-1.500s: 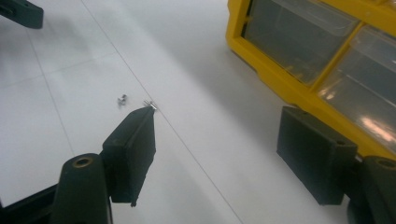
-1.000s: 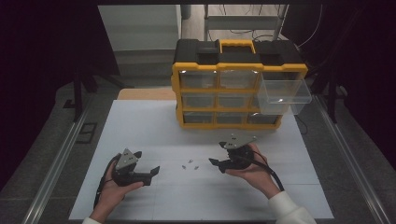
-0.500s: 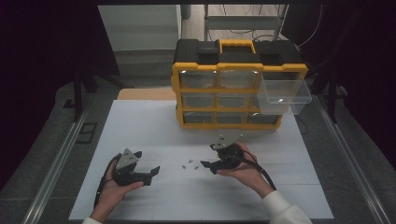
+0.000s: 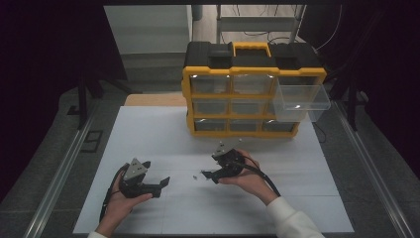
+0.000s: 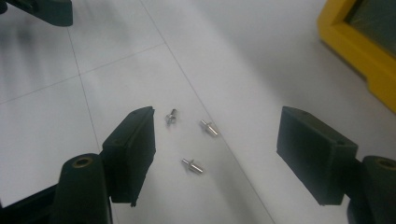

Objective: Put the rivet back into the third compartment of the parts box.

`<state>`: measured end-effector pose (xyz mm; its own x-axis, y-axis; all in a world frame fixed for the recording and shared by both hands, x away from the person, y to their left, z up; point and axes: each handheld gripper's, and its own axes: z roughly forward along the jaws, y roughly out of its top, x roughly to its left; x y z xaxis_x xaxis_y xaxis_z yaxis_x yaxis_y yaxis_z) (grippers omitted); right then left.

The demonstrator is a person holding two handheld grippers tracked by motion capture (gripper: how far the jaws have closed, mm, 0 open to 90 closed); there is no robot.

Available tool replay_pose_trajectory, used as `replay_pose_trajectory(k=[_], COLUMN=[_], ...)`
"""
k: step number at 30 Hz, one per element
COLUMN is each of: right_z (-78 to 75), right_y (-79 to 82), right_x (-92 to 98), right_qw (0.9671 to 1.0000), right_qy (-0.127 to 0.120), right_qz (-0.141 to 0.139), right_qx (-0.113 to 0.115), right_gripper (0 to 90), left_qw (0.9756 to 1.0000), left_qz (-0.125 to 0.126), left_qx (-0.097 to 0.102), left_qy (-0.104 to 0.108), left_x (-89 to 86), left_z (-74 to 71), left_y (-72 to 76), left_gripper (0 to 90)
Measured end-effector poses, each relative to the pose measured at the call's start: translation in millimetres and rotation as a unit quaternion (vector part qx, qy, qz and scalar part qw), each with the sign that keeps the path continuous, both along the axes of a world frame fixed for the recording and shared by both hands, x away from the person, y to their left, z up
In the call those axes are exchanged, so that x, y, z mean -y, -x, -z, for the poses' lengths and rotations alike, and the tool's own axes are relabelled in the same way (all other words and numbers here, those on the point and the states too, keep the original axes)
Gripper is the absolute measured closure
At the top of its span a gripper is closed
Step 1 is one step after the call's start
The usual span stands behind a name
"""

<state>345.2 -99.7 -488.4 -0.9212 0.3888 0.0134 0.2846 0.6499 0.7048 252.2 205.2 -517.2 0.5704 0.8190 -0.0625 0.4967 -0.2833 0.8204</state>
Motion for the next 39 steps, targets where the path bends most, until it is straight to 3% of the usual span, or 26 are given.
replay_pose_trajectory(k=[24, 35, 39], right_z=[22.4, 27.7, 29.0], right_y=[-2.9, 0.0, 0.9], right_x=[-12.3, -18.7, -20.2], right_qw=[0.9976, 0.9951, 0.9941], right_qy=[0.063, 0.095, 0.103], right_qz=[-0.007, -0.025, -0.029], right_qx=[-0.029, -0.014, -0.019], right_gripper=[32.1, 47.9, 53.6], left_qw=[1.0000, 0.9999, 0.9999], left_qz=[0.007, 0.008, 0.008], left_qx=[-0.002, -0.003, -0.003], left_qy=[-0.004, -0.006, -0.005], left_x=[0.9, 1.2, 1.2], left_z=[0.9, 1.0, 1.0], left_y=[-0.3, -0.3, -0.1], left_gripper=[8.9, 8.9, 8.9])
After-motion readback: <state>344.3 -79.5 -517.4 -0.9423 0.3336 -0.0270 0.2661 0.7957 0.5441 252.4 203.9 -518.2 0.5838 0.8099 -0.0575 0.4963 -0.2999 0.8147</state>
